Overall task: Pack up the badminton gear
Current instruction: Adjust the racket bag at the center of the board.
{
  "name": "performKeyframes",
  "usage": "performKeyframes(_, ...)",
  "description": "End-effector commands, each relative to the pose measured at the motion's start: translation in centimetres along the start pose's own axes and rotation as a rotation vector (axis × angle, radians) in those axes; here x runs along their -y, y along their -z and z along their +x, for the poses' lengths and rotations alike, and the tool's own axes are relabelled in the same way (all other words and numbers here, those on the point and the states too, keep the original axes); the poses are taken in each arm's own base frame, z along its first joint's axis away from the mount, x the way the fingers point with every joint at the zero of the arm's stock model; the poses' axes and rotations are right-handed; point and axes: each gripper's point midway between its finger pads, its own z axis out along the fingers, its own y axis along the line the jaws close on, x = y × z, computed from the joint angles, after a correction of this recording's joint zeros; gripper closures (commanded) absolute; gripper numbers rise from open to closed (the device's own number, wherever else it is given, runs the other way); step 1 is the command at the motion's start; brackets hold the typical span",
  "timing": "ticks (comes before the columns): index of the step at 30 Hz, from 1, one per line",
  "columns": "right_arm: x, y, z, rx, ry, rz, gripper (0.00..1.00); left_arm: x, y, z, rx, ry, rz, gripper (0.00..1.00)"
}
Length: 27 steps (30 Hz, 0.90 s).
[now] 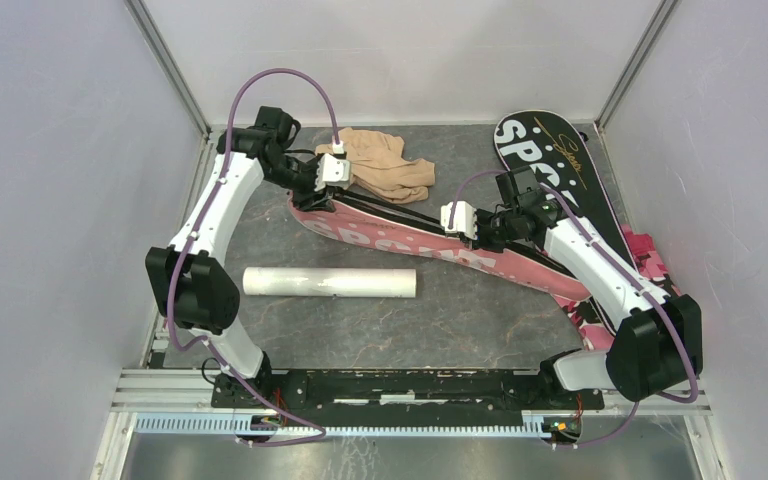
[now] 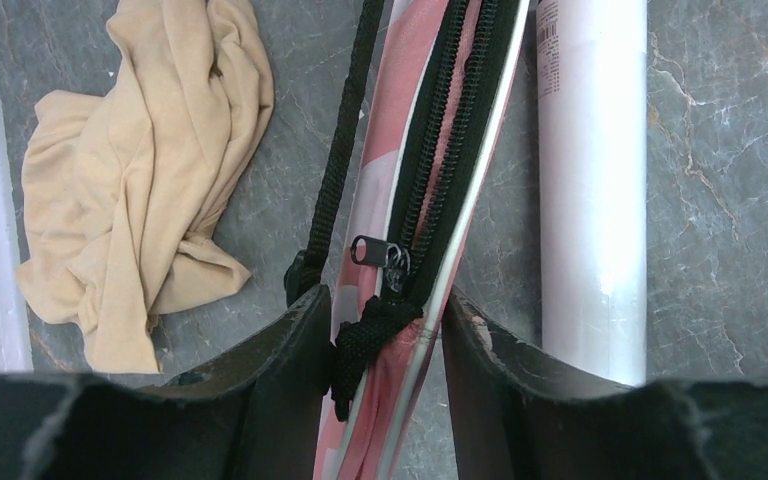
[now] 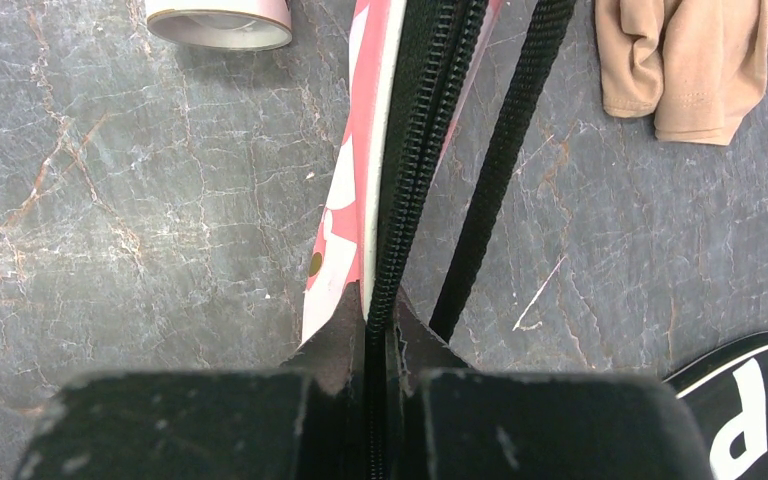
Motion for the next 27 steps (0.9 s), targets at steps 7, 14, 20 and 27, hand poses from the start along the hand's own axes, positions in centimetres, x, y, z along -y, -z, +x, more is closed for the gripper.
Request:
performKeyframes(7, 0.0, 2.3, 2.9, -0.138, -0.021, 0.028, 1.0, -1.0, 2.6, 3.2, -0.12, -0.045, -0.045, 0.62)
performKeyframes(14, 0.9, 2.6, 2.0, -0.115, -0.054, 0.023, 1.0, 0.0, 2.5, 1.9, -0.057, -0.146, -0.066, 0.71)
performKeyframes(20, 2.8, 3.7, 1.1, -0.129, -0.089, 0.043, 1.0, -0.9, 3.1, 1.1, -0.036, -0.231, -0.207, 0.89)
performKeyframes(27, 3.7, 3.7, 1.5, -0.155, -0.132, 0.042, 1.0, -0.9, 3.9, -0.5, 0.006, -0.332, -0.351, 0.98)
